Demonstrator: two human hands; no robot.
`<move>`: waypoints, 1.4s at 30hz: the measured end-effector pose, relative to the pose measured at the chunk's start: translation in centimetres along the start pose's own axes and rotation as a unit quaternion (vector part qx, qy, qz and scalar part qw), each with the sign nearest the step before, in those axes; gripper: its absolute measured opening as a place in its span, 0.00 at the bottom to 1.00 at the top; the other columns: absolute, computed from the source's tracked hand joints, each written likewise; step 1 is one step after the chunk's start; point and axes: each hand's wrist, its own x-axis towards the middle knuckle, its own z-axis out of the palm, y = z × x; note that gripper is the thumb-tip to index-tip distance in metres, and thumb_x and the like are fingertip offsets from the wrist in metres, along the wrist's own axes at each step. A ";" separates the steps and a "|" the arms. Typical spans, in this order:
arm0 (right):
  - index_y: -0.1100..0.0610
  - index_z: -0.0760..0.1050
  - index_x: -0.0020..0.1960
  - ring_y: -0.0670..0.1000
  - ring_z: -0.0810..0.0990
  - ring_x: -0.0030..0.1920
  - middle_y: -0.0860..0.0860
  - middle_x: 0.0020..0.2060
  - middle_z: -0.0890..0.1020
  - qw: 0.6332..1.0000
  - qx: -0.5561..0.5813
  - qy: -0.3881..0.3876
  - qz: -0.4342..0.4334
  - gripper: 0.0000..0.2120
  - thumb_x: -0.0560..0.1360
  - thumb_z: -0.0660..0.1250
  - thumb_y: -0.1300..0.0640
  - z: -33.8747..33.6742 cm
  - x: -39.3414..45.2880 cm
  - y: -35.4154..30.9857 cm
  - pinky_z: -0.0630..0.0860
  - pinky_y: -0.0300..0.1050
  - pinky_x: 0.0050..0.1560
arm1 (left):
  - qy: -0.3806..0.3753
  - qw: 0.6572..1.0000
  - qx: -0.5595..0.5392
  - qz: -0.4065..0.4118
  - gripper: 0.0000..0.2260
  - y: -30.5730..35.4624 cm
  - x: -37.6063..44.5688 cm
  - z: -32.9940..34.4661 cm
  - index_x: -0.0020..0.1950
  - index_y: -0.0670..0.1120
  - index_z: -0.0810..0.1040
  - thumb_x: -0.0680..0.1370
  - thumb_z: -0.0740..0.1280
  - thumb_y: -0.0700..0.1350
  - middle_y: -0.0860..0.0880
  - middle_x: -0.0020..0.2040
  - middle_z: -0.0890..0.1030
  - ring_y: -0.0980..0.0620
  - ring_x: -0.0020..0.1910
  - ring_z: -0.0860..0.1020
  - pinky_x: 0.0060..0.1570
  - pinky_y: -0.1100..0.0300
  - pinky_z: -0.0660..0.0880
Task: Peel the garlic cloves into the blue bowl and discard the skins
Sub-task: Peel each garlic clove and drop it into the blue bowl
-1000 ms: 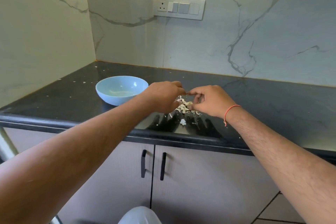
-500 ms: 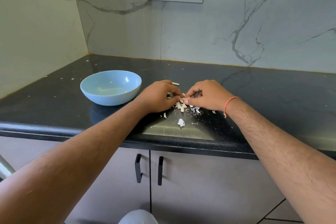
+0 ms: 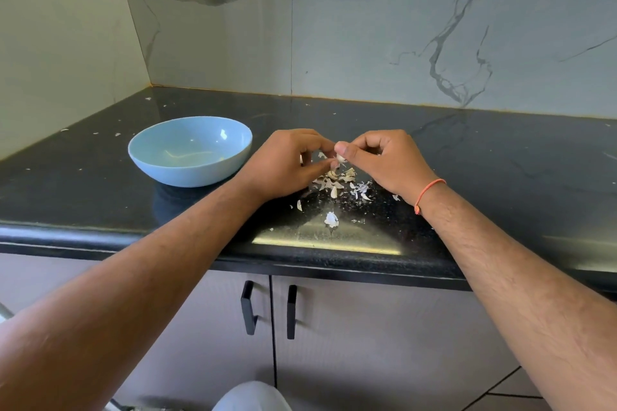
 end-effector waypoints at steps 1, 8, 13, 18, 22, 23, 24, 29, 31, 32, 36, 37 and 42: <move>0.49 0.86 0.40 0.46 0.75 0.34 0.56 0.37 0.85 1.000 0.012 -0.001 0.003 0.14 0.75 0.74 0.39 0.1 0.0 -0.1 0.73 0.44 0.40 | 0.013 1.000 -0.012 -0.008 0.08 -0.1 0.0 0.0 0.55 0.49 0.88 0.78 0.77 0.50 0.59 0.46 0.84 0.54 0.38 0.79 0.41 0.64 0.74; 0.60 0.85 0.53 0.43 0.82 0.39 0.56 0.45 0.88 0.987 0.144 -0.062 0.024 0.09 0.75 0.78 0.57 -0.3 -0.8 -0.4 0.74 0.31 0.36 | 0.022 0.994 -0.082 -0.074 0.04 -0.3 0.0 0.0 0.50 0.51 0.87 0.77 0.78 0.48 0.66 0.41 0.83 0.59 0.33 0.77 0.36 0.71 0.71; 0.58 0.86 0.53 0.51 0.76 0.38 0.59 0.47 0.88 0.983 0.166 -0.057 0.053 0.10 0.74 0.78 0.55 -0.2 -0.6 0.1 0.71 0.40 0.32 | 0.014 0.991 -0.105 -0.079 0.04 0.0 -0.1 -0.3 0.50 0.51 0.86 0.78 0.78 0.48 0.64 0.42 0.85 0.58 0.32 0.78 0.36 0.69 0.73; 0.59 0.86 0.53 0.44 0.77 0.36 0.62 0.47 0.86 0.986 0.140 -0.070 0.061 0.09 0.76 0.77 0.55 -0.1 -0.6 0.3 0.72 0.37 0.33 | -0.008 0.985 -0.148 -0.090 0.09 0.1 -0.2 -0.4 0.59 0.51 0.87 0.80 0.75 0.50 0.64 0.44 0.85 0.59 0.37 0.79 0.42 0.61 0.81; 0.60 0.86 0.51 0.42 0.79 0.37 0.56 0.41 0.86 0.987 0.128 -0.083 0.057 0.07 0.75 0.78 0.58 -0.1 -0.8 0.2 0.74 0.32 0.36 | -0.032 0.974 -0.199 -0.104 0.07 0.0 -0.1 -0.6 0.56 0.50 0.88 0.80 0.75 0.48 0.48 0.46 0.88 0.52 0.37 0.79 0.37 0.56 0.82; 0.60 0.86 0.51 0.43 0.80 0.39 0.55 0.41 0.87 0.987 0.124 -0.088 0.056 0.08 0.75 0.78 0.57 -0.1 -0.7 0.2 0.76 0.33 0.39 | -0.039 0.969 -0.213 -0.116 0.06 0.0 0.0 -0.6 0.55 0.49 0.88 0.80 0.75 0.48 0.47 0.45 0.88 0.52 0.37 0.79 0.37 0.56 0.82; 0.60 0.86 0.51 0.45 0.81 0.40 0.56 0.42 0.87 0.987 0.118 -0.092 0.055 0.08 0.75 0.78 0.56 -0.1 -0.7 0.3 0.77 0.35 0.41 | -0.046 0.965 -0.225 -0.125 0.05 -0.1 0.0 -0.6 0.54 0.48 0.88 0.80 0.75 0.47 0.49 0.44 0.88 0.54 0.38 0.79 0.37 0.58 0.81; 0.61 0.86 0.50 0.42 0.79 0.36 0.57 0.42 0.87 0.988 0.116 -0.079 0.058 0.09 0.75 0.78 0.57 -0.1 -0.8 0.0 0.74 0.34 0.35 | -0.067 0.956 -0.246 -0.144 0.05 -0.3 0.2 -0.6 0.52 0.45 0.87 0.80 0.75 0.46 0.47 0.42 0.87 0.55 0.40 0.79 0.44 0.60 0.78; 0.61 0.85 0.50 0.44 0.79 0.37 0.60 0.45 0.87 0.989 0.123 -0.064 0.058 0.09 0.74 0.79 0.56 0.0 -0.7 0.0 0.74 0.36 0.32 | -0.063 0.952 -0.262 -0.147 0.09 -0.3 0.2 -0.6 0.53 0.47 0.87 0.78 0.76 0.52 0.35 0.46 0.85 0.47 0.41 0.78 0.46 0.51 0.77; 0.61 0.85 0.50 0.45 0.79 0.38 0.61 0.46 0.87 0.988 0.127 -0.059 0.060 0.09 0.74 0.79 0.56 0.0 -0.7 0.0 0.74 0.37 0.31 | -0.062 0.950 -0.268 -0.148 0.11 -0.4 0.2 -0.6 0.53 0.48 0.86 0.77 0.76 0.54 0.32 0.47 0.84 0.46 0.41 0.77 0.46 0.49 0.77; 0.60 0.85 0.49 0.47 0.80 0.38 0.61 0.46 0.87 0.984 0.158 -0.053 0.066 0.08 0.73 0.80 0.58 -0.1 -0.7 -0.1 0.74 0.39 0.31 | -0.071 0.948 -0.272 -0.147 0.11 -0.3 0.2 -0.6 0.53 0.48 0.86 0.79 0.76 0.55 0.29 0.45 0.82 0.46 0.39 0.75 0.43 0.53 0.75; 0.60 0.85 0.49 0.46 0.80 0.37 0.60 0.45 0.87 0.983 0.164 -0.054 0.067 0.08 0.73 0.80 0.58 -0.1 -0.7 -0.2 0.74 0.39 0.31 | -0.073 0.949 -0.269 -0.149 0.11 -0.3 0.2 -0.6 0.53 0.48 0.85 0.79 0.75 0.55 0.29 0.45 0.82 0.47 0.39 0.75 0.43 0.54 0.75; 0.58 0.84 0.48 0.52 0.85 0.46 0.56 0.50 0.88 0.968 0.227 -0.051 0.094 0.05 0.74 0.79 0.61 -0.6 -0.6 -0.2 0.77 0.45 0.40 | -0.069 0.950 -0.266 -0.148 0.16 -0.2 0.1 -0.5 0.51 0.48 0.85 0.76 0.74 0.60 0.29 0.43 0.81 0.47 0.36 0.73 0.41 0.54 0.69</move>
